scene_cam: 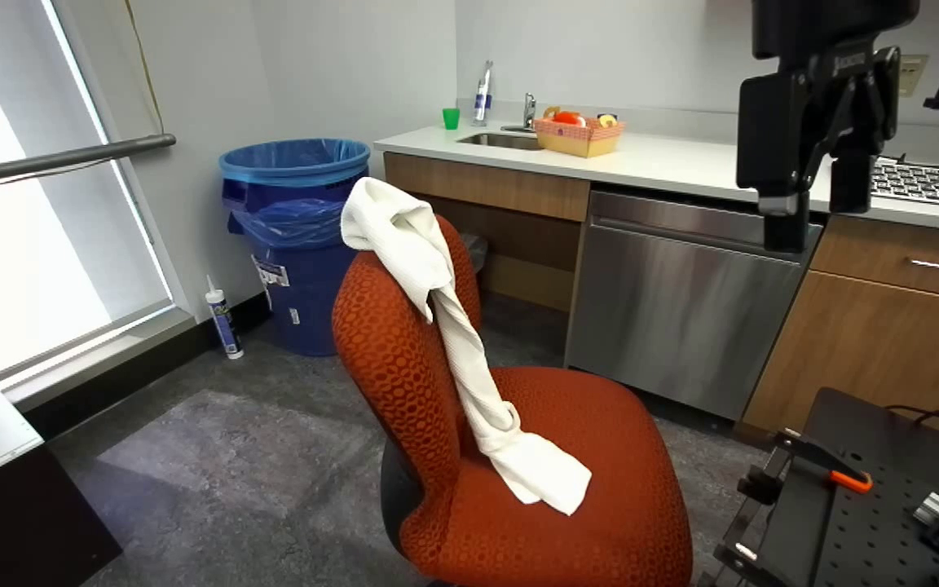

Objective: Hang the towel over the backrest of the chair

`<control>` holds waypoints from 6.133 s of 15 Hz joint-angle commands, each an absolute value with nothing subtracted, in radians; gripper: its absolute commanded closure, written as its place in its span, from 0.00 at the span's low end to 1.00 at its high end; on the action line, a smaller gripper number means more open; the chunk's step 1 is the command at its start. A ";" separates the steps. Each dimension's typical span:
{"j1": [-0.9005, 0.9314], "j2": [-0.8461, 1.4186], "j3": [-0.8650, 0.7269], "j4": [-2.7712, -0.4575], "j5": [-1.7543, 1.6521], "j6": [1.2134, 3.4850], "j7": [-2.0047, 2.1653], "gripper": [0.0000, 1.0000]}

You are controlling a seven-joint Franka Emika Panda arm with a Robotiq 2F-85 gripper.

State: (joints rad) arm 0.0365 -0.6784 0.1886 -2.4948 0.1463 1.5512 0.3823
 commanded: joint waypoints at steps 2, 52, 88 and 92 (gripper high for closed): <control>0.034 -0.678 0.191 -2.493 0.147 1.550 0.381 0.00; -0.112 0.000 0.043 -2.370 -0.412 2.496 0.391 0.00; 0.023 0.670 -0.014 -1.776 -0.192 2.789 0.003 0.83; -0.021 0.616 0.046 -1.798 -0.107 2.779 -0.045 1.00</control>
State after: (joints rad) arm 0.0263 0.6641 -0.0103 -1.7864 -0.1783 2.7705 0.0175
